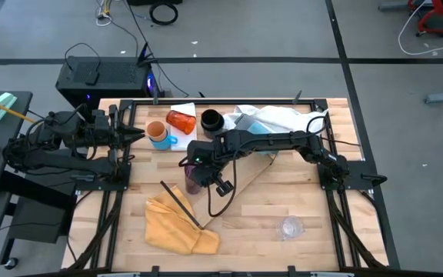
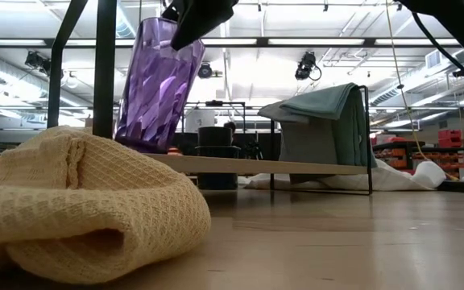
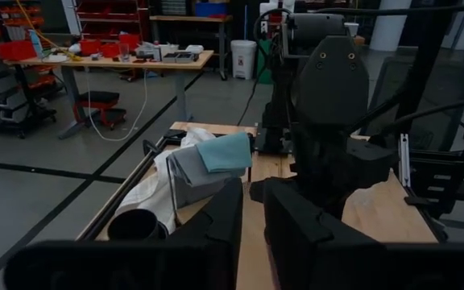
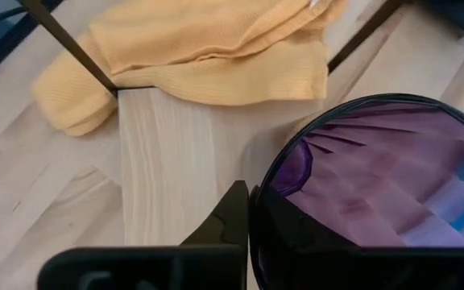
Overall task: Stack small to large cups/mugs on shelf
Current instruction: Put the violet glass on the shelf
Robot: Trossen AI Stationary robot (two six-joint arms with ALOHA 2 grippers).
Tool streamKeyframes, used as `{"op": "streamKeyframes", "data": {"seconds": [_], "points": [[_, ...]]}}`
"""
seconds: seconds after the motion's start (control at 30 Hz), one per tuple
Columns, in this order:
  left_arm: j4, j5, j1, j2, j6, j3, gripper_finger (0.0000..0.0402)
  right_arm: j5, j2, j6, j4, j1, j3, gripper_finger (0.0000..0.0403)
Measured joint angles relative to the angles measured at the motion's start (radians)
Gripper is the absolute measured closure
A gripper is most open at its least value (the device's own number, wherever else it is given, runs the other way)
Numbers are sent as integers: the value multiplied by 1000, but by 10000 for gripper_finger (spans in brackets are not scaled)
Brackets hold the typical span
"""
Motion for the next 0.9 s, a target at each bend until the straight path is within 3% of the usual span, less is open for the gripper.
{"op": "streamKeyframes", "data": {"seconds": [0.23,0.67,0.9], "points": [[0,0,0,0,0,0,338,-2,0,0,0,4,0,381],[-5,0,0,0,0,0,339,15,0,0,48,6,0,310],[-5,0,0,0,-1,0,333,21,-3,0,93,12,0,296]]}}
